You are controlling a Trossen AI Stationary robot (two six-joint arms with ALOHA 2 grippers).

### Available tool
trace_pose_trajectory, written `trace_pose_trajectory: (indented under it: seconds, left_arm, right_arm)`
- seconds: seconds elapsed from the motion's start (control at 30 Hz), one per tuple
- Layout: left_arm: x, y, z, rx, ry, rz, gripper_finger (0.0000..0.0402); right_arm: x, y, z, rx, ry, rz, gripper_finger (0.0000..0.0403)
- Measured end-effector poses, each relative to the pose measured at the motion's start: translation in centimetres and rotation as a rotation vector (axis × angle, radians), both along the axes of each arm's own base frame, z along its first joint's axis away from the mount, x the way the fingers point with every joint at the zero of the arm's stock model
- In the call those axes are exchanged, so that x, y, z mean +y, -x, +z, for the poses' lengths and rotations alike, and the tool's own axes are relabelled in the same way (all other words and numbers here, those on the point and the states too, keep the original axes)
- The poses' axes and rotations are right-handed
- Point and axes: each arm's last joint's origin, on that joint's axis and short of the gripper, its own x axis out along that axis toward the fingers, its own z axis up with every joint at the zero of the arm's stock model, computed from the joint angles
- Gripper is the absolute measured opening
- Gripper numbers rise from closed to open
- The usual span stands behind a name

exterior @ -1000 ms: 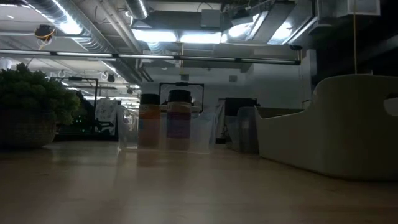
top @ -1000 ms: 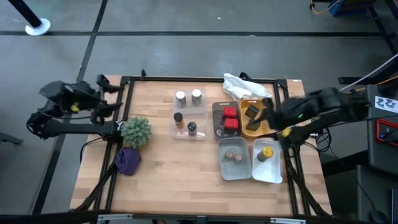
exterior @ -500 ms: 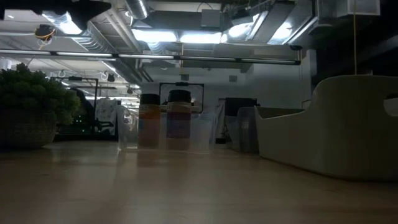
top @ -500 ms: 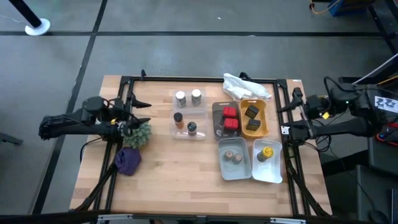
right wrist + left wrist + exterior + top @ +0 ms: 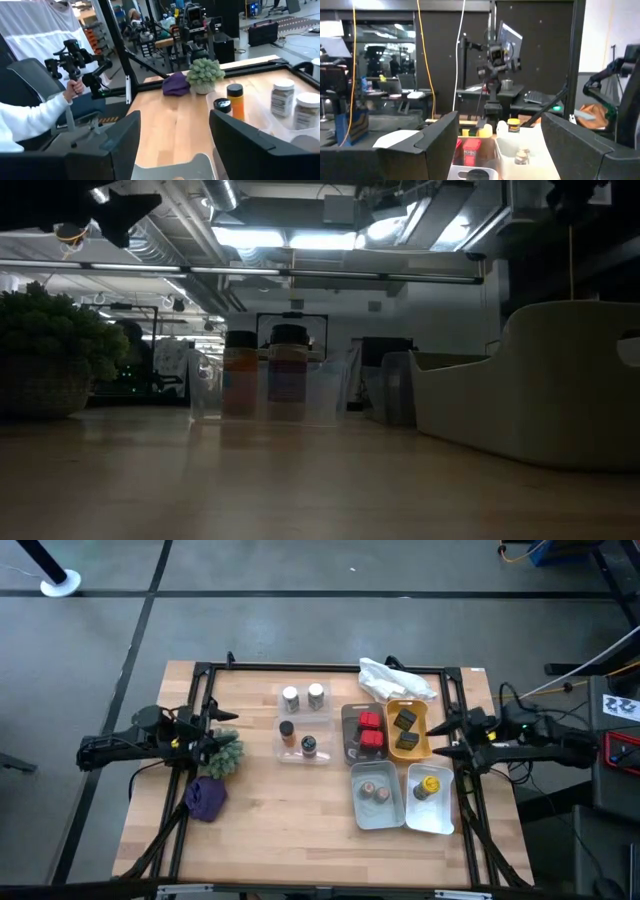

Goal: Sort spices by type
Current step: Return to Home Position

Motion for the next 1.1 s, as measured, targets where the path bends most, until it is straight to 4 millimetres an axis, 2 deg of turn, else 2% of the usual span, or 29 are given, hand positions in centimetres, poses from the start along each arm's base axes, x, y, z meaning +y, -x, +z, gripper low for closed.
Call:
trace_pose_trajectory:
  seconds: [0.2,0.73,0.97,1.1]
  left_arm:
    - [0.0,-0.4,-1.2,0.028,0.014,-0.002,0.0266]
    - [0.2,-1.8,-5.5,0.028,0.082,-0.016,0.0266]
    - [0.2,-1.8,-5.5,0.025,0.092,-0.018,0.0266]
    - [0.2,-1.8,-5.6,0.031,0.089,-0.017,0.0266]
  right_arm:
    - [0.0,-1.0,-1.9,-0.069,-0.019,0.004,0.0237]
    - [-0.2,-2.9,-6.1,-0.062,-0.027,-0.051,0.0237]
    - [-0.6,-3.7,-7.8,-0.124,-0.036,-0.106,0.0237]
    - [-1.4,-4.0,-8.9,-0.104,-0.075,-0.164,0.0237]
